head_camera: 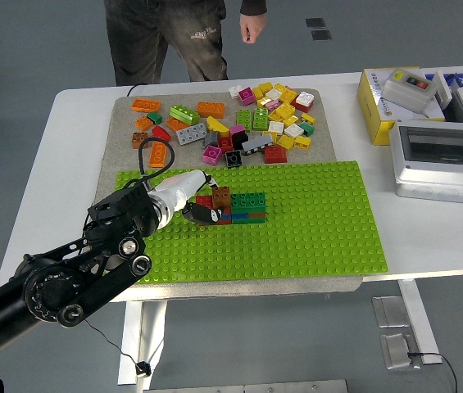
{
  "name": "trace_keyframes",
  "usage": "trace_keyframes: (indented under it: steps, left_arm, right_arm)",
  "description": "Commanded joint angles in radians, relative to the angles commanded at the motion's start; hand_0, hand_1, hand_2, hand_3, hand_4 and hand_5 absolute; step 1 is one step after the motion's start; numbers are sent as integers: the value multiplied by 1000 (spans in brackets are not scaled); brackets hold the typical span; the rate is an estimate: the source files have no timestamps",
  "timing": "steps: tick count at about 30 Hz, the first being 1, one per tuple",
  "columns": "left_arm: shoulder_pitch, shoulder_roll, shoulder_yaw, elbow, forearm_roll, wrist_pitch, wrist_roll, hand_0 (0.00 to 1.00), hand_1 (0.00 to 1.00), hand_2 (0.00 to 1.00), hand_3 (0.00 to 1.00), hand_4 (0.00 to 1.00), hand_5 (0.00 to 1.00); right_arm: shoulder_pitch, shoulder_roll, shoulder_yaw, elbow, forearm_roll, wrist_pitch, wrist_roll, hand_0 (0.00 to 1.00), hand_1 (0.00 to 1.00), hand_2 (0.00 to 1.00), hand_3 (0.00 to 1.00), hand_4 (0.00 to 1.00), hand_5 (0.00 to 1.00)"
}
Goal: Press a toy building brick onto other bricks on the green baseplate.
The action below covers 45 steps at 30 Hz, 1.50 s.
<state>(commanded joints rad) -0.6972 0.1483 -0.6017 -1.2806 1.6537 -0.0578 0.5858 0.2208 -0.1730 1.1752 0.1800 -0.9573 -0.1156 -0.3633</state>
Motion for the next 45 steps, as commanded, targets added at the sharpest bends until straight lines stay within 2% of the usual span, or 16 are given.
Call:
trace_keyframes:
  steps: [16, 22, 23, 33, 40, 41, 43, 45]
  left_arm:
    - [-3, -1, -1, 1, -1, -6, -8, 927, 905, 938, 786, 614, 226]
    - [-3, -2, -6, 6, -1, -3, -25, 928, 911, 952, 809, 633, 237]
    - [-3, -2, -8, 5, 0, -4, -27, 929, 927, 969, 838, 646, 248]
    - [1, 3, -28, -23, 6, -29, -30, 930, 931, 973, 839, 661, 261]
    - [9, 14, -70, -73, 27, -33, -30, 930, 934, 978, 843, 677, 279]
    - [13, 22, -86, -97, 35, -35, -29, 933, 930, 961, 804, 693, 318]
    - [20, 39, -111, -138, 48, -36, -26, 933, 930, 961, 804, 693, 318]
    - [30, 69, -137, -186, 61, -36, -20, 933, 930, 961, 804, 693, 318]
  right_arm:
    - [1, 1, 5, 0, -8, 0, 0, 702, 638, 673, 745, 600, 998]
    - [1, 1, 8, 0, -12, 0, -2, 702, 638, 672, 743, 598, 998]
    - [1, 1, 9, 0, -13, 0, -2, 702, 638, 672, 744, 597, 998]
    - [0, 0, 14, 0, -19, 1, -3, 702, 638, 672, 744, 597, 998]
    - [0, -1, 19, 0, -24, 2, -4, 702, 638, 672, 743, 598, 998]
    - [0, -1, 21, 0, -26, 2, -4, 702, 638, 672, 742, 599, 998]
    - [0, -1, 21, 0, -26, 2, -3, 702, 638, 672, 742, 599, 998]
    - [-2, -1, 22, 0, -26, 2, -3, 702, 638, 672, 742, 599, 998]
